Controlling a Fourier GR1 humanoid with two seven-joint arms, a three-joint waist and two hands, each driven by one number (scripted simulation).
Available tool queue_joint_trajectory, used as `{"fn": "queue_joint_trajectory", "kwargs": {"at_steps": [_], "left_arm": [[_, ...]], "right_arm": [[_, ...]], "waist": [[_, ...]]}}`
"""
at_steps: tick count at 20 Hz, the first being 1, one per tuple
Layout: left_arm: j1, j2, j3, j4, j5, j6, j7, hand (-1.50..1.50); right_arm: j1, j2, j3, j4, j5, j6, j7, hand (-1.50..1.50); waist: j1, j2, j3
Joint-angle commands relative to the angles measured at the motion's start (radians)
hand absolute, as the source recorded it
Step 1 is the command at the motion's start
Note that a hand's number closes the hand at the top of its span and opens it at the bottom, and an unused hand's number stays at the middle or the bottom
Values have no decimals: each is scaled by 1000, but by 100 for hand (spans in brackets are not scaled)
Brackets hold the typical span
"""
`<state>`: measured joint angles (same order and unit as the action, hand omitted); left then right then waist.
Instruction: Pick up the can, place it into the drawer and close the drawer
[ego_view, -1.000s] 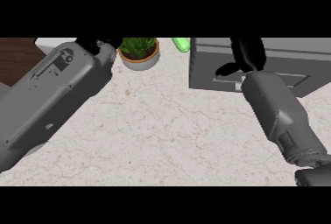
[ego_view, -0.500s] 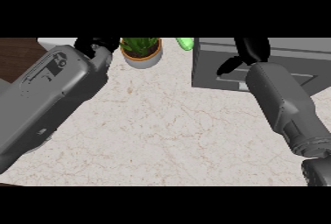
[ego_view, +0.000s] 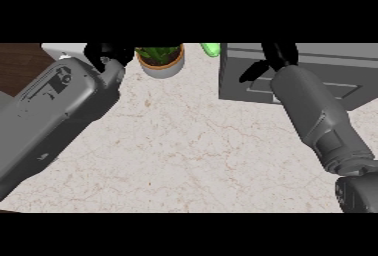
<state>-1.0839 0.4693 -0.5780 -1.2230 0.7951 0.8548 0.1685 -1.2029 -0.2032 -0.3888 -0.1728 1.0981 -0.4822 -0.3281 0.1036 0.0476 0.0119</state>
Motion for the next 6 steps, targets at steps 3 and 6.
{"fn": "queue_joint_trajectory", "kwargs": {"at_steps": [3,6], "left_arm": [[14,15,5,-20,-11,15,11,-150],[39,16,0,-32,-23,15,10,-150]], "right_arm": [[-31,24,-192,-31,-212,76,-106,-150],[-64,25,-202,-26,-224,108,-109,-150]], "waist": [[1,-12,-6],[-9,-15,-9]]}}
